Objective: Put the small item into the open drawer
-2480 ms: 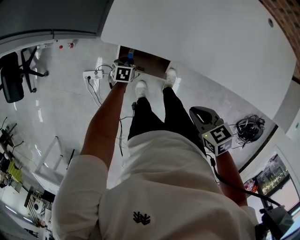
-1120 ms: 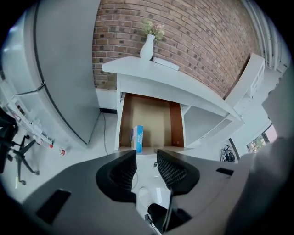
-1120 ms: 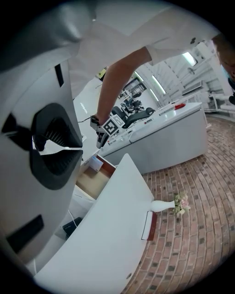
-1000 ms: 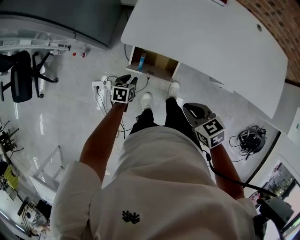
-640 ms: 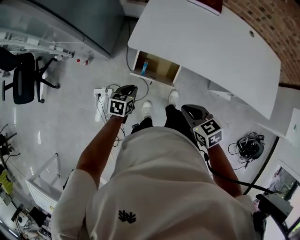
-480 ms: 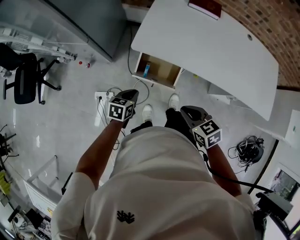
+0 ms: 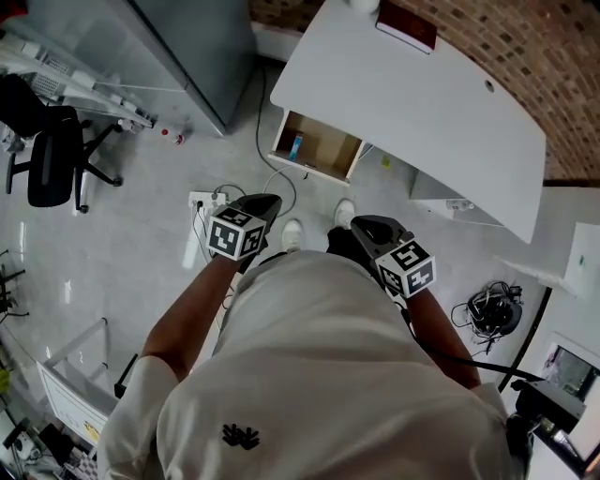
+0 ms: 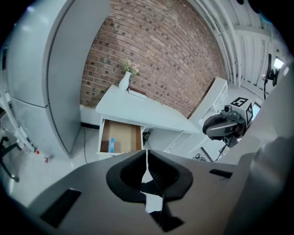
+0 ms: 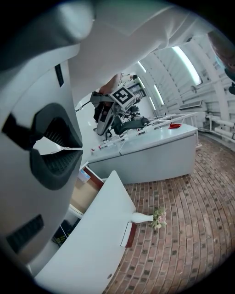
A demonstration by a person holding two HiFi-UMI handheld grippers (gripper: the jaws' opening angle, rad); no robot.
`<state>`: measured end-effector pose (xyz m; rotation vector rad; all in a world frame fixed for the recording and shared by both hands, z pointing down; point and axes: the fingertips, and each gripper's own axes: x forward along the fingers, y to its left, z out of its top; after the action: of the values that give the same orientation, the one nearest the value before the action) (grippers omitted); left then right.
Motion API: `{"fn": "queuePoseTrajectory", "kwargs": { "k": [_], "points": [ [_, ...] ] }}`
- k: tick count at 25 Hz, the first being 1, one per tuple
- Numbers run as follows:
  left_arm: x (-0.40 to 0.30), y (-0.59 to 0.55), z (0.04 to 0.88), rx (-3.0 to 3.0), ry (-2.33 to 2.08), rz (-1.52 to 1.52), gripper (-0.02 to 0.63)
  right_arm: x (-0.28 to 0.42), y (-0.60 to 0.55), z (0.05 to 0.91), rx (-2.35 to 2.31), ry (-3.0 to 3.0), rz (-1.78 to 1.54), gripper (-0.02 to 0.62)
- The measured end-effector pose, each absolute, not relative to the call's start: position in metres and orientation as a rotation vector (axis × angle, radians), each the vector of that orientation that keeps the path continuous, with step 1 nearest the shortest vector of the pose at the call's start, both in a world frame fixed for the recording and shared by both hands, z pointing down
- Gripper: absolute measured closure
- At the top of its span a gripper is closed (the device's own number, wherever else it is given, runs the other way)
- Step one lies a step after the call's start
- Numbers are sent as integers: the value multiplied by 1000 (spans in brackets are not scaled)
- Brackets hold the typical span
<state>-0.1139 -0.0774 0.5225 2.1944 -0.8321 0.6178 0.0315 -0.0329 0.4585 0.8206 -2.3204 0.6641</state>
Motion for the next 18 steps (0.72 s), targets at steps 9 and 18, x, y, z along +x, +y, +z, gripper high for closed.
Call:
{"fn": "queuePoseTrajectory", "kwargs": {
  "k": [9,18],
  "points": [
    [-105,-78,513,2220,-802,630,575,35,-38,457,824,-2315,701,557],
    [-101,-68,512,2237,-764,645,575,38,-32,450,870,-2307,687,561]
  ]
}}
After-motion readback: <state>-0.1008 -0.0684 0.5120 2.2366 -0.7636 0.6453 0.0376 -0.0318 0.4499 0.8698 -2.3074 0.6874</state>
